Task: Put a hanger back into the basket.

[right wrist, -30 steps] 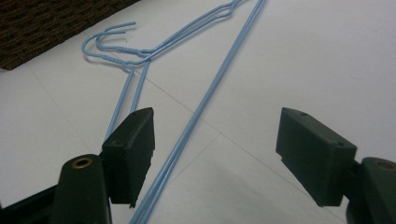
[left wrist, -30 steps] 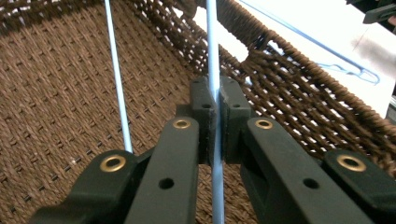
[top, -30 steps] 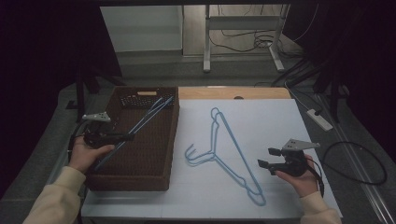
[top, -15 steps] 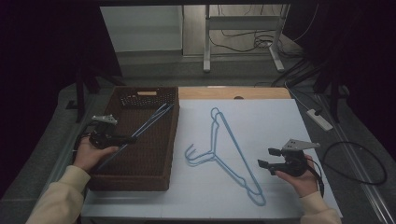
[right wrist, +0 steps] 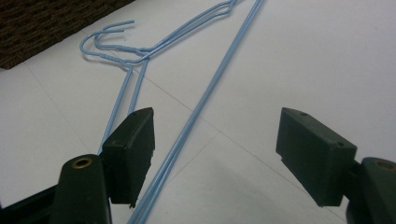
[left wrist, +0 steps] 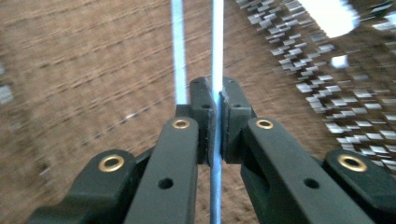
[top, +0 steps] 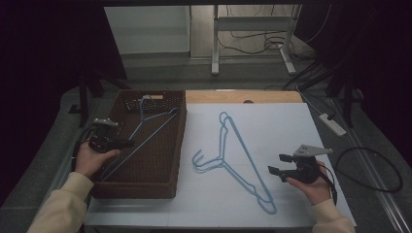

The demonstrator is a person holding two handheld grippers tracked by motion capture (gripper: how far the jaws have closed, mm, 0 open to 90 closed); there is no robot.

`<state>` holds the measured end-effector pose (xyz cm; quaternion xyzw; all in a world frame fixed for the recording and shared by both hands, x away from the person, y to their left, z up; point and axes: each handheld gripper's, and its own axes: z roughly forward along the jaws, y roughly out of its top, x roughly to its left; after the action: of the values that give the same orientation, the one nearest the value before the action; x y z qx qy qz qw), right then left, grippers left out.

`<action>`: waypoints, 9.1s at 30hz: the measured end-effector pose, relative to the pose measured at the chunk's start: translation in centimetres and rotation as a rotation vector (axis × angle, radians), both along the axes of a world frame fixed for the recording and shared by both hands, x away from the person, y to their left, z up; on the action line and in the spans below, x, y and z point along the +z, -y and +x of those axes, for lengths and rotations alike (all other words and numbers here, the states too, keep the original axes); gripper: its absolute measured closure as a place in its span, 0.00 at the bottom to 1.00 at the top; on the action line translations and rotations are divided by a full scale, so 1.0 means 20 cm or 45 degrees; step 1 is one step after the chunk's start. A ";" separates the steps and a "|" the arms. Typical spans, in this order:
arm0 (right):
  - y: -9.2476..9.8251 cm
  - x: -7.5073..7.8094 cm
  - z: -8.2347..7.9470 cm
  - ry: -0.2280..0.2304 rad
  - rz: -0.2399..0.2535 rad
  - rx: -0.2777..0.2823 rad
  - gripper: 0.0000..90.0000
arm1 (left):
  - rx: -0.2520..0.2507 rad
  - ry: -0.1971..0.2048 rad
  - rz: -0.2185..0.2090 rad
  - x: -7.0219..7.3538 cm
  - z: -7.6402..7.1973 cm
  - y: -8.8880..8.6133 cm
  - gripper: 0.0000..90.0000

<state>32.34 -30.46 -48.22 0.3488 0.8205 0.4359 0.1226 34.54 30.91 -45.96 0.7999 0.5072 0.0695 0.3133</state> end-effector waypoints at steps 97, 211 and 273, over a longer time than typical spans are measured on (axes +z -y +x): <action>0.00 0.00 -0.03 0.016 -0.001 -0.008 0.32 | -0.177 0.507 -0.229 0.13 -0.48 0.49 0.37; -1.01 0.14 0.30 -0.028 -0.559 0.670 0.96 | -0.246 0.503 -0.226 0.10 -0.52 0.53 0.37; -0.59 0.44 0.11 0.218 0.009 0.297 0.97 | -0.450 0.348 -0.198 0.14 -0.41 1.05 0.38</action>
<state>34.50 -18.68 -39.40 0.2130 0.8405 0.4783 0.1395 26.44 9.89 -43.22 0.8328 0.3160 0.0819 0.4471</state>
